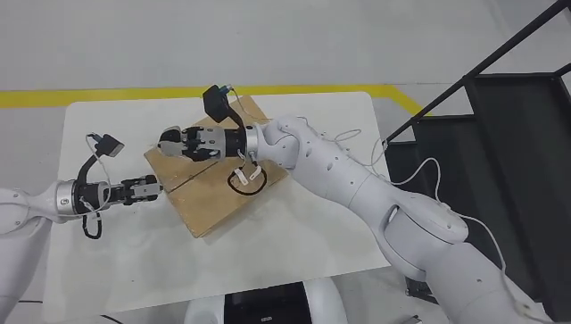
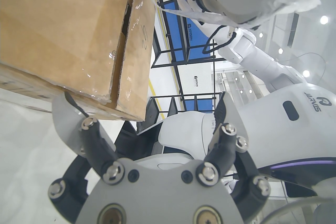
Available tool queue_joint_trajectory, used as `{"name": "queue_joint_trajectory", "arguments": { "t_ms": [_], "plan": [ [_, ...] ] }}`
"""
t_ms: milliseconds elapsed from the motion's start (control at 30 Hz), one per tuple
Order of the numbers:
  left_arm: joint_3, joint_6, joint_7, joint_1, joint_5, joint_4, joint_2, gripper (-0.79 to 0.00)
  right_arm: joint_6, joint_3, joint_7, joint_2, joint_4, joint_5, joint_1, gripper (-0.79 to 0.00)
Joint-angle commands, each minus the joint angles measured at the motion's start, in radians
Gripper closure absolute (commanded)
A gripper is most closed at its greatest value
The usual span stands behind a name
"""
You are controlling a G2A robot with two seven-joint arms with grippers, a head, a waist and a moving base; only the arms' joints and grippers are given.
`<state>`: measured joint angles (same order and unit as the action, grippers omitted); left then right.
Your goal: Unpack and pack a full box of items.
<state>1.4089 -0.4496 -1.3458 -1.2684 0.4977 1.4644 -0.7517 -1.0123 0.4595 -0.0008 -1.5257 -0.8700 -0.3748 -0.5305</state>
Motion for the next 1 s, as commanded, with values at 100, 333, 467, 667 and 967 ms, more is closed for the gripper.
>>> {"name": "queue_joint_trajectory", "arguments": {
  "t_ms": [100, 333, 467, 667, 967],
  "plan": [
    [0.049, -0.002, 0.001, -0.026, 0.072, 0.028, 0.004, -0.785, 0.0, -0.025, -0.036, 0.008, -0.012, -0.041, 0.008, 0.0],
    [0.099, 0.019, -0.044, -0.062, 0.209, 0.037, 0.007, -0.785, 0.0, -0.063, -0.098, 0.021, -0.026, -0.084, 0.028, 0.0],
    [0.124, 0.021, -0.041, -0.076, 0.278, 0.025, 0.005, -0.785, 0.0, -0.094, -0.142, 0.027, -0.02, -0.144, 0.042, 0.0],
    [0.144, 0.021, -0.035, -0.092, 0.285, 0.012, 0.002, -0.785, 0.0, -0.134, -0.231, 0.024, -0.001, -0.196, 0.061, -0.785],
    [0.16, 0.023, -0.027, -0.108, 0.269, -0.011, -0.001, -0.785, 0.0, -0.215, -0.301, 0.015, 0.011, -0.278, 0.111, -0.785]
  ]
}}
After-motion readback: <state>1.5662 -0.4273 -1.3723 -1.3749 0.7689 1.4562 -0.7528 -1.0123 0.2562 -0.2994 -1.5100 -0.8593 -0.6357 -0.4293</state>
